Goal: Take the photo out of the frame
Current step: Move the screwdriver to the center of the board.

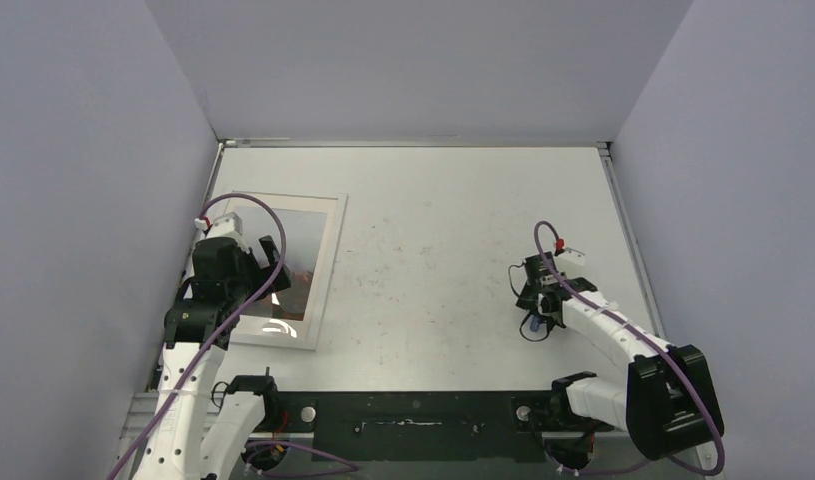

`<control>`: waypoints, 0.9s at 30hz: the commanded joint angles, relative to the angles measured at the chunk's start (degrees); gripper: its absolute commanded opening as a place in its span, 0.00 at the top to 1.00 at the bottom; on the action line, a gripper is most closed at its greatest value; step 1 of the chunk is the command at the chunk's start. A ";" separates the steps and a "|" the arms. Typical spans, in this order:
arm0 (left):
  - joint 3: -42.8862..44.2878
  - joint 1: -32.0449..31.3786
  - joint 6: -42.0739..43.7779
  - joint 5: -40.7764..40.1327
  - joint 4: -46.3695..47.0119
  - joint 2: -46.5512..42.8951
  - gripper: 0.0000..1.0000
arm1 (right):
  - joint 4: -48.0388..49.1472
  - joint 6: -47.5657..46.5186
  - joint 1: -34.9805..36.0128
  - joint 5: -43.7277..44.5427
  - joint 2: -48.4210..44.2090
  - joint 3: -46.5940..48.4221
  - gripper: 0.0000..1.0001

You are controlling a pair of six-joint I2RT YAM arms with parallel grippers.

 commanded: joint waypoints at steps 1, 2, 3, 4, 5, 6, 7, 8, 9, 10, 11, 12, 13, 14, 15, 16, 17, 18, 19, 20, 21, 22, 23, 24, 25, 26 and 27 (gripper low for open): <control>-0.04 0.44 0.03 0.93 2.25 -0.45 0.03 | -4.47 -2.64 0.12 1.90 -3.94 8.03 0.30; -0.04 0.48 -0.02 0.95 2.25 -0.48 0.03 | -5.75 -2.79 0.16 2.02 -4.45 9.47 0.26; -0.06 0.46 0.01 0.97 2.26 -0.55 0.03 | -6.55 -2.84 0.19 1.78 -4.90 10.75 0.23; -0.09 0.48 0.04 1.02 2.37 -0.59 0.03 | -7.12 -2.84 0.39 0.92 -5.42 11.68 0.20; -0.05 0.52 -0.02 1.02 2.38 -0.56 0.03 | -7.00 -2.84 0.48 -0.54 -5.93 12.47 0.17; -0.04 0.52 -0.04 0.96 2.38 -0.60 0.03 | -6.67 -2.61 0.58 -2.33 -6.28 13.00 0.15; -0.04 0.53 0.01 0.87 2.35 -0.65 0.03 | -6.32 -1.91 0.69 -4.02 -6.54 13.42 0.11; -0.04 0.53 -0.02 0.85 2.30 -0.65 0.03 | -5.92 -0.99 1.15 -5.48 -6.61 13.85 0.07; -0.04 0.55 -0.03 0.80 2.29 -0.69 0.03 | -5.49 0.30 1.69 -6.72 -6.50 14.21 0.05; -0.04 0.59 -0.11 0.77 2.29 -0.65 0.03 | -5.13 2.11 2.33 -7.58 -6.24 14.57 0.01; -0.04 0.57 -0.13 0.79 2.29 -0.63 0.03 | -4.23 3.91 2.90 -9.03 -5.86 14.85 0.00; -0.04 0.55 -0.13 0.94 2.27 -0.56 0.03 | -2.45 4.83 3.20 -11.74 -5.33 14.93 0.00; -0.04 0.56 -0.06 1.01 2.30 -0.53 0.03 | -0.85 5.59 3.38 -14.28 -4.67 14.86 0.00; -0.04 0.61 -0.11 0.95 2.29 -0.46 0.03 | 0.21 6.67 3.95 -15.94 -4.05 14.93 0.00; -0.04 0.61 -0.16 0.79 2.23 -0.46 0.03 | 1.49 7.55 4.52 -16.96 -3.31 14.82 0.00; -0.06 0.61 -0.19 0.64 2.21 -0.50 0.03 | 2.54 8.13 5.05 -17.82 -2.74 14.67 0.00; -0.04 0.61 -0.16 0.46 2.20 -0.48 0.03 | 2.99 9.00 5.57 -18.30 -2.23 14.60 0.00; -0.04 0.61 -0.21 0.36 2.12 -0.47 0.03 | 3.87 9.84 5.66 -19.40 -1.84 14.36 0.00; 0.04 0.61 -0.26 0.22 2.12 -0.50 0.03 | 5.45 10.90 5.73 -20.82 -1.66 13.65 0.00; 0.04 0.61 -0.33 0.03 2.09 -0.46 0.03 | 8.48 12.06 5.99 -22.12 -1.71 12.15 0.00; -0.11 0.61 -0.37 -0.10 2.04 -0.45 0.03 | 12.44 14.05 6.55 -23.37 -1.79 10.19 0.00; -0.09 0.61 -0.42 -0.12 2.09 -0.41 0.03 | 16.75 15.72 7.57 -23.85 -1.65 8.35 0.00; -0.17 0.61 -0.49 -0.12 2.22 -0.34 0.03 | 19.26 16.39 8.99 -23.49 -1.02 7.54 0.00; -0.42 0.69 -0.43 -0.20 2.41 -0.27 0.03 | 19.83 16.29 11.21 -22.13 0.02 8.32 0.00; -0.62 0.73 -0.39 -0.32 2.64 -0.23 0.03 | 18.86 15.96 13.57 -19.82 1.57 9.77 0.00; -0.65 0.83 -0.34 -0.61 2.72 -0.13 0.03 | 17.70 15.55 16.37 -17.13 3.29 11.65 0.00; -0.62 0.91 -0.37 -0.91 2.64 -0.03 0.03 | 16.59 15.45 19.12 -14.31 5.11 13.41 0.00</control>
